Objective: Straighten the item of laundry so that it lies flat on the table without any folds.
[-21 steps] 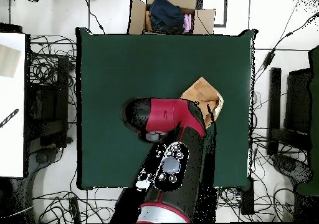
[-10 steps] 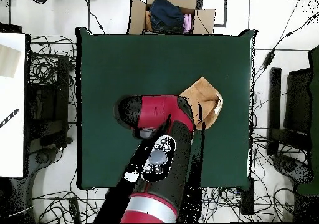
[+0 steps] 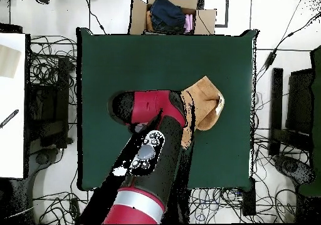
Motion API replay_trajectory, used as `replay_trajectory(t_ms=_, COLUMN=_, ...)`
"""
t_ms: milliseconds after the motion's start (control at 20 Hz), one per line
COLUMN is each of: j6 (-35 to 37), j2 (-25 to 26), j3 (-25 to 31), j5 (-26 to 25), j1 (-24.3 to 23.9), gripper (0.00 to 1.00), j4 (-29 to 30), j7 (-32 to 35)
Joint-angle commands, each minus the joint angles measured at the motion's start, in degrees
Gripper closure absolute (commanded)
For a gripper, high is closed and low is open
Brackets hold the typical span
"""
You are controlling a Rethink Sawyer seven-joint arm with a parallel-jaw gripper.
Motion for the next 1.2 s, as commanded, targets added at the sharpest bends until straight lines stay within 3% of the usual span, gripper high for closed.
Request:
replay_trajectory(t_ms=50, j6=3.9, j2=3.5, j3=0.2, j5=3.6, j1=2.0, gripper=1.0, j4=-2.8, j7=19.7)
replay_trajectory(t_ms=1200, j6=8.5, j2=13.7, j3=-3.4, j5=7.6, j1=5.4, gripper=1.0, j4=-13.9, j7=26.3)
